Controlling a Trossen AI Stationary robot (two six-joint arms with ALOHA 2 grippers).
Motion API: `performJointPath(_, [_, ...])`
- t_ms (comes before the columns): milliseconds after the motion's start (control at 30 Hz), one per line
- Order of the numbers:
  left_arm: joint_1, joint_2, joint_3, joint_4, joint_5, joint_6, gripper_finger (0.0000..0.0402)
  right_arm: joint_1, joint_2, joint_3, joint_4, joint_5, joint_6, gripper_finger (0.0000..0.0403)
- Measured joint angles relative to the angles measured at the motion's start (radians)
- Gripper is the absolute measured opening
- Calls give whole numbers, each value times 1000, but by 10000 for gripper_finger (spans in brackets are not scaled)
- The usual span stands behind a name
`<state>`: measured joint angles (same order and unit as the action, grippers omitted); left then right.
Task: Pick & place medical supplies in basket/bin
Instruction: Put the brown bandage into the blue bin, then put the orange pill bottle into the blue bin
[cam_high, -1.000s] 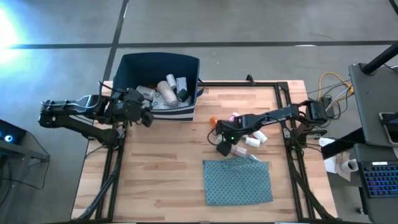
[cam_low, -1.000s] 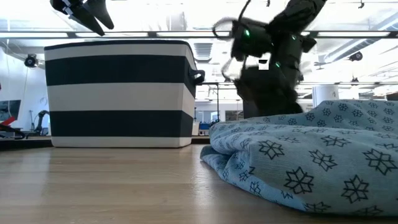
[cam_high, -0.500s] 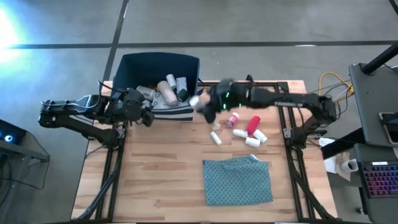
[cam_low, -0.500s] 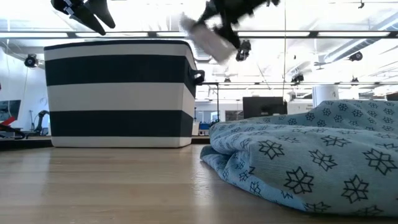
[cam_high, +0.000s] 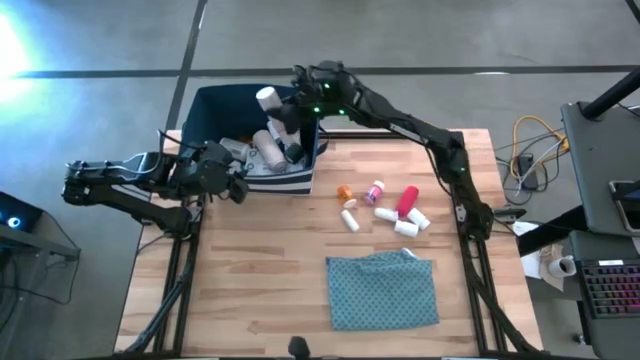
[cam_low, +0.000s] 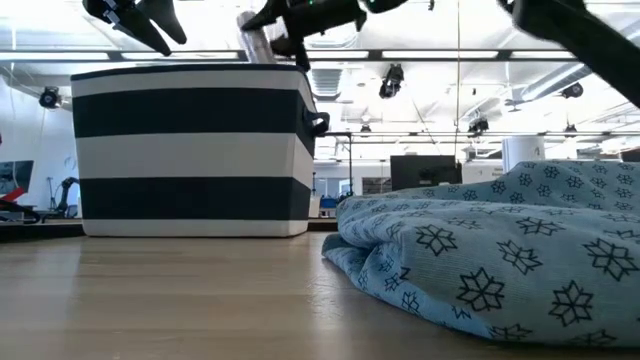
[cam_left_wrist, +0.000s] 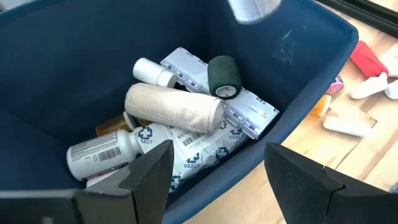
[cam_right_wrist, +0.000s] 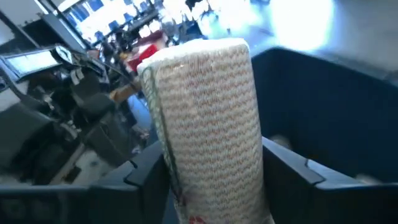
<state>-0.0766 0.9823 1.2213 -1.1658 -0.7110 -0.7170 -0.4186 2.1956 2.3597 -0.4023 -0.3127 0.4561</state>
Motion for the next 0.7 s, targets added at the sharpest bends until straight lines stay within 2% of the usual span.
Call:
performJointPath(67, [-2,-2,0,0,2,0,230,-19,-10,-63,60,-60,54,216])
performJointPath(133, [-2,-2,0,2,4,0,230,-31,-30,-130,46,-90,98,230])
performJointPath(233, [-2,-4,0,5,4,-1,230,-42,-66,-174,-48,-88,86,243])
performJointPath(333, [-2,-4,0,7,3,-1,230,-43,-102,-177,-164,-83,4,251])
performJointPath(400, [-2,-4,0,7,2,-1,230,-38,-130,-177,-250,-56,-44,254])
performJointPath(567, [-2,-4,0,8,3,-1,230,-15,-193,-179,-404,107,-133,255])
performJointPath(700, [-2,-4,0,13,6,-1,230,-8,-217,-182,-457,130,-151,254])
